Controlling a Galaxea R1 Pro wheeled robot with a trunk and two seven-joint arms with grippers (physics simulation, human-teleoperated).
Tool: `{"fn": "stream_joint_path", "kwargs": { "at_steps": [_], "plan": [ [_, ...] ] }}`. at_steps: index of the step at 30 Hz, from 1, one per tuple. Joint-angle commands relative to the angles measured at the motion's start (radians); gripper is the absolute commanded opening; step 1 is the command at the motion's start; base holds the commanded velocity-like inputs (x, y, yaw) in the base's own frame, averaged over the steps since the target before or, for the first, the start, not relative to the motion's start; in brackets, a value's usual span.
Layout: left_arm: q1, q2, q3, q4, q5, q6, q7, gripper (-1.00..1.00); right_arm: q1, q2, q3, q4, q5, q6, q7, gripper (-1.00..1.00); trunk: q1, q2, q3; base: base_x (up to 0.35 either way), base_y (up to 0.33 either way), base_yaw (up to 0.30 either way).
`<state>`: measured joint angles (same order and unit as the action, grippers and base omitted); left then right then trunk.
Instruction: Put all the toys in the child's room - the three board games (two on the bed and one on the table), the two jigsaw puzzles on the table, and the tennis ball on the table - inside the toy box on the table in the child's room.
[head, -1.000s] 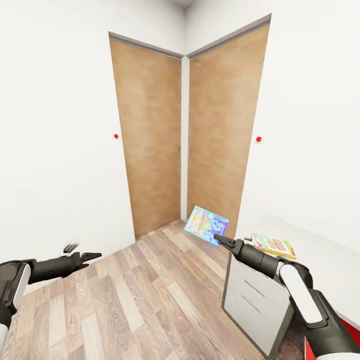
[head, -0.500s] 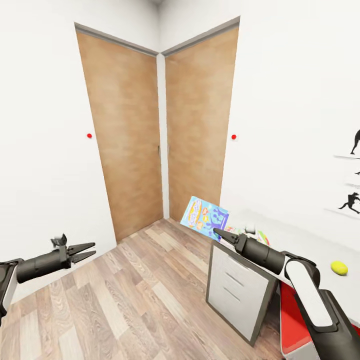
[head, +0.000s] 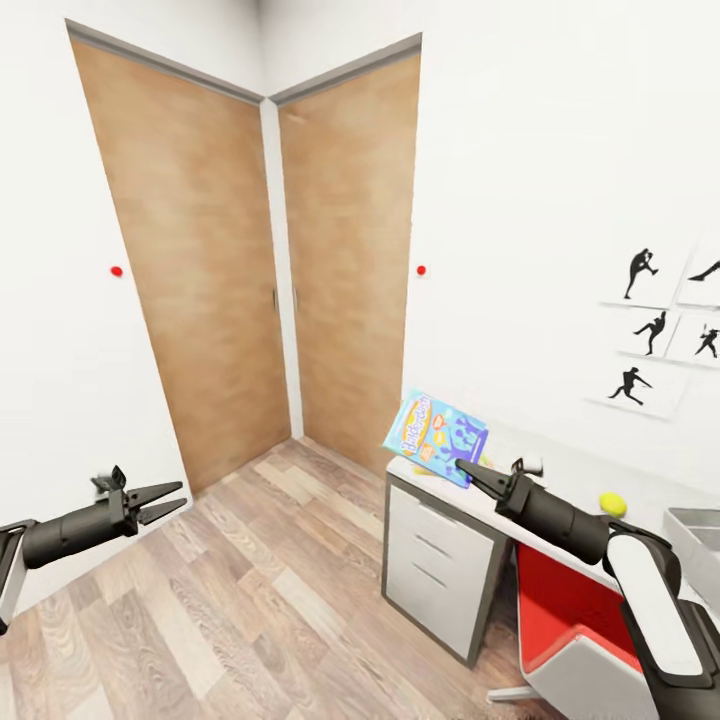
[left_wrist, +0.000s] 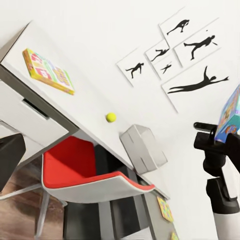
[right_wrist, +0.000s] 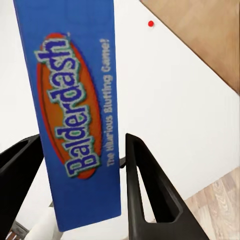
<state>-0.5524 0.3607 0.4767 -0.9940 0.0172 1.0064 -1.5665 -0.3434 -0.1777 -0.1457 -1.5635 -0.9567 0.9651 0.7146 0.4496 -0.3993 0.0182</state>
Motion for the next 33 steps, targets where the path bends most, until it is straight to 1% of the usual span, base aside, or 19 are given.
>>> {"fn": "stream_joint_path", "kwargs": {
  "at_steps": [1, 12, 18, 23, 27, 33],
  "plan": [
    [0.0, 0.0, 0.0, 0.0, -0.001, 0.011, -0.004, 1.0, -0.001, 0.0, -0.001, 0.0, -0.003, 0.005, 0.005, -1.0, 0.0, -0.001, -0.001, 0.063, 0.0, -0.274],
    [0.0, 0.0, 0.0, 0.0, -0.002, 0.009, -0.004, 1.0, 0.0, 0.001, -0.002, 0.0, 0.003, -0.005, 0.006, -1.0, 0.0, -0.001, -0.007, 0.175, 0.004, -0.274],
    [0.0, 0.0, 0.0, 0.0, -0.002, 0.009, -0.004, 1.0, 0.0, 0.003, -0.002, 0.0, 0.007, -0.011, 0.003, -1.0, 0.0, -0.001, -0.01, 0.197, 0.132, -0.271],
    [0.0, 0.0, 0.0, 0.0, -0.002, 0.009, -0.004, 1.0, 0.0, 0.002, -0.003, 0.0, 0.007, -0.01, 0.002, -1.0, 0.0, -0.001, -0.011, 0.201, 0.167, -0.146],
    [0.0, 0.001, 0.0, 0.0, -0.004, 0.009, -0.004, 1.0, 0.0, 0.001, -0.003, 0.0, 0.007, -0.008, 0.007, -1.0, 0.0, -0.001, -0.011, 0.212, 0.154, -0.235],
    [0.0, 0.001, 0.002, 0.0, -0.005, 0.008, -0.004, 1.0, 0.0, 0.0, -0.003, 0.002, 0.007, -0.008, 0.009, -1.0, 0.0, -0.001, -0.011, 0.113, 0.043, -0.271]
  ]
}}
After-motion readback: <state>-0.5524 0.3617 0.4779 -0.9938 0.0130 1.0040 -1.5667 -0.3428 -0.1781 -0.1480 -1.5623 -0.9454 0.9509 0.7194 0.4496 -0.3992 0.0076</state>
